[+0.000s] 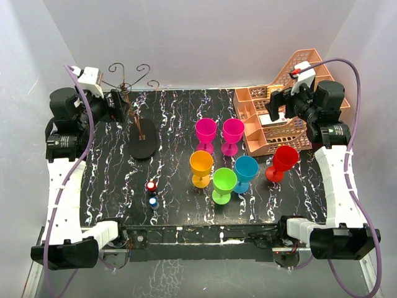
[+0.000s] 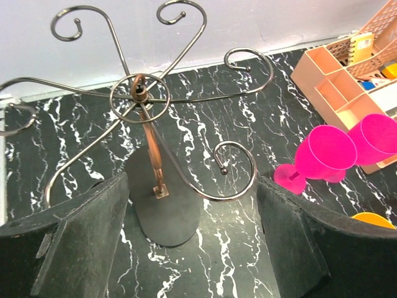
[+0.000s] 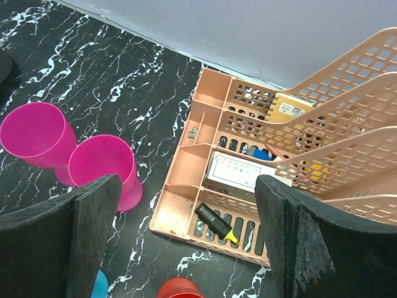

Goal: Place the wine glass upside down on the wine glass rack

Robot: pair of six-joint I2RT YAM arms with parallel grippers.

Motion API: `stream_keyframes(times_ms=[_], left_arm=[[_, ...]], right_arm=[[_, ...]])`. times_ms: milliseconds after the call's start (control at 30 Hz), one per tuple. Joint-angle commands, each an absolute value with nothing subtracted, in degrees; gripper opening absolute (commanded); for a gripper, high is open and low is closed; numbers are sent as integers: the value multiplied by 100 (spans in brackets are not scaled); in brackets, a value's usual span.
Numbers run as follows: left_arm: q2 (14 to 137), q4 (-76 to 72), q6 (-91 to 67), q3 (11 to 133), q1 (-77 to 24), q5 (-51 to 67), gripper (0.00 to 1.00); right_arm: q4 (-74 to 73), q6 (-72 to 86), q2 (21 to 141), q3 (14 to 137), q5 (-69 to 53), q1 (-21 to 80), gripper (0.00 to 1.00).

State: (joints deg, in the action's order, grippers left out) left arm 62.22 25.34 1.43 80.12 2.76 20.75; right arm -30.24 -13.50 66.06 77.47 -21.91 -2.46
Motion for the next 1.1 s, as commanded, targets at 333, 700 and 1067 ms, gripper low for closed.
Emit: stream_keyframes(times_ms=[333,700,1067], left_arm=[[6641,2390,-215,8417,258,2841,81],[6801,2430,-101,8574,260,2786,82],[6886,2478,-67,8693,258,2795,82]], right_arm=[[-3500,-2475,7198,7682,-2894,939,97],[-3153,-1355,8401,7960,-645,1668,75],[-3127,-1158,9079,8232,-458,1688,51]])
